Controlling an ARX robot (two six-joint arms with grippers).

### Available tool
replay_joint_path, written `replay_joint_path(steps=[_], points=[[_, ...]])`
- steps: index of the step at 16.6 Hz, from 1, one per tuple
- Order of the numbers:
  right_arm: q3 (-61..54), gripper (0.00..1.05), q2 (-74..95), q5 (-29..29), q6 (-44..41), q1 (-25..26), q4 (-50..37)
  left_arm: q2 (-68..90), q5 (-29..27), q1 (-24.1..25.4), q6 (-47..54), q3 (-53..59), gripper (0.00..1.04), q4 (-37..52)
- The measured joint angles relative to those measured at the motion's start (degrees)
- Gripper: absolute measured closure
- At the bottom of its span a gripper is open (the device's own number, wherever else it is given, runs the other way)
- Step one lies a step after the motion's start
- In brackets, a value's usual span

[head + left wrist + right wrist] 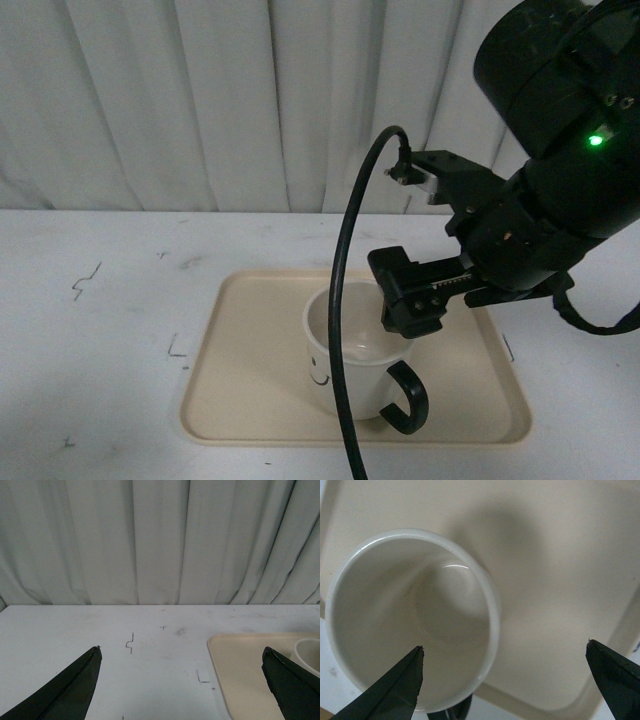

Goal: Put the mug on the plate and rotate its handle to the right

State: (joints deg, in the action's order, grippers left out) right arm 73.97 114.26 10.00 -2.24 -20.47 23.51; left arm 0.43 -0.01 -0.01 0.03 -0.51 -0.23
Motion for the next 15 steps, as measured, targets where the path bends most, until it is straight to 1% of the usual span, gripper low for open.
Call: replay_joint_path(steps=[3,5,6,8,10,12,15], points=[[1.92,0.06,2.58,-1.14,4.22,-2.75,1.05,0.00,0.00,0.00,0.00,0.00,0.07,0.00],[2.60,0.24,3.91,-2.86,5.75,-3.78,2.29,0.00,0.00,0.00,0.00,0.00,0.07,0.00],[2.64,0.36,4.57,-3.96,6.29,-4.02,3.43,0.00,0.00,0.00,0.00,0.00,0.07,0.00],[2.89,0.58,4.68,-4.46,6.95,-3.96,4.39,0.00,0.00,0.00,0.00,0.00,0.07,0.00],[3.74,0.78,4.66,-5.46,6.67,-3.89,6.12,0.00,0.00,0.00,0.00,0.00,0.07,0.00],[5.73,1.01,4.66,-5.77,3.74,-3.06,9.03,0.00,0.00,0.00,0.00,0.00,0.07,0.00],[10.40,1.02,4.66,-5.84,-4.48,-1.11,12.57,0.00,0.00,0.00,-0.02,0.00,0.07,0.00]])
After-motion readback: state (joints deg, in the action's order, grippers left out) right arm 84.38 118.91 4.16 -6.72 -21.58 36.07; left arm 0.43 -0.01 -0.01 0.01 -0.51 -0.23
